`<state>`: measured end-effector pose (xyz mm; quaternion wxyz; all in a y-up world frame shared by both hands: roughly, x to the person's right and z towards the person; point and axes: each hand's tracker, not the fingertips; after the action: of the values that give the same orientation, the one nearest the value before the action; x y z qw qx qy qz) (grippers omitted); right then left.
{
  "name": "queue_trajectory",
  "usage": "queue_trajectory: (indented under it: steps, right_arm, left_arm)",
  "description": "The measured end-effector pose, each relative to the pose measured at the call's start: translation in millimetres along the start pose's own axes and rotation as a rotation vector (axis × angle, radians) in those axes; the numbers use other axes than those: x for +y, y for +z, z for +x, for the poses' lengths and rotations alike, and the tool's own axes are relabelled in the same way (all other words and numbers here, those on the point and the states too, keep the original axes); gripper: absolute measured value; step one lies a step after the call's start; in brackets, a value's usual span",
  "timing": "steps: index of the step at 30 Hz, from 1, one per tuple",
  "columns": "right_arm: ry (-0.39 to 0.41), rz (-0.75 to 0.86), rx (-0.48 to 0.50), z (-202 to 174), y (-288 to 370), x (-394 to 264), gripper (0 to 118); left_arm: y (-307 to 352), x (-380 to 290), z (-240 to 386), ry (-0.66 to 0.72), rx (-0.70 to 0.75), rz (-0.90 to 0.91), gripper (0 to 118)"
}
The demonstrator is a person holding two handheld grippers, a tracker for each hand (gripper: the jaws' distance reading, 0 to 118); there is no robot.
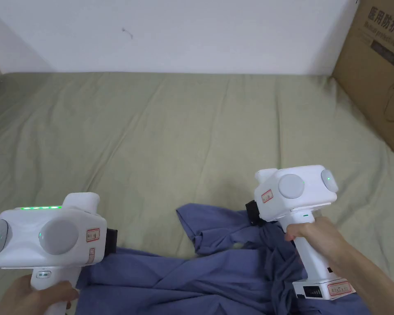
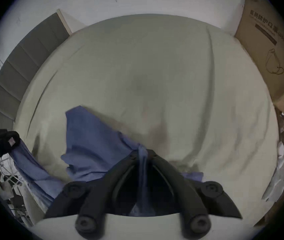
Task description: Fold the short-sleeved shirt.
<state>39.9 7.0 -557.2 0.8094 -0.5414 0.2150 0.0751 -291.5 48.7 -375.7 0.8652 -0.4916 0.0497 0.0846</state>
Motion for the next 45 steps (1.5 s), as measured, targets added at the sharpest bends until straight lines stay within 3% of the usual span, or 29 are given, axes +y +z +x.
queue_trajectory:
  steps: [3, 6, 10, 15, 24, 37, 45]
  right_arm:
    - [-0.017, 0.104, -0.082, 4, 46, 0, 6]
    - [-0.084, 0.199, -0.063, 21, 102, 4, 6]
    - [-0.118, 0.325, -0.125, 49, 186, 3, 6]
    - [-0.243, 0.466, -0.019, 81, 277, -9, 6]
    - [-0.243, 0.586, -0.063, 75, 348, 5, 6]
    - [-0.337, 0.858, -0.082, 75, 452, 157, 6]
    - [-0.3, 1.026, -0.096, 60, 512, 213, 6]
  left_arm:
    - [23, 4, 0, -0.011, 0.012, 0.043, 4]
    - [49, 11, -3, -0.03, 0.059, 0.102, 4]
    - [90, 23, -13, -0.023, 0.069, 0.171, 4]
    - [150, 46, -16, 0.028, -0.051, 0.285, 4]
    - [223, 104, 21, -0.057, 0.002, 0.444, 4]
    - [292, 285, 41, -0.057, 0.079, 0.693, 4]
    - [337, 359, 52, -0.086, 0.163, 0.871, 4]
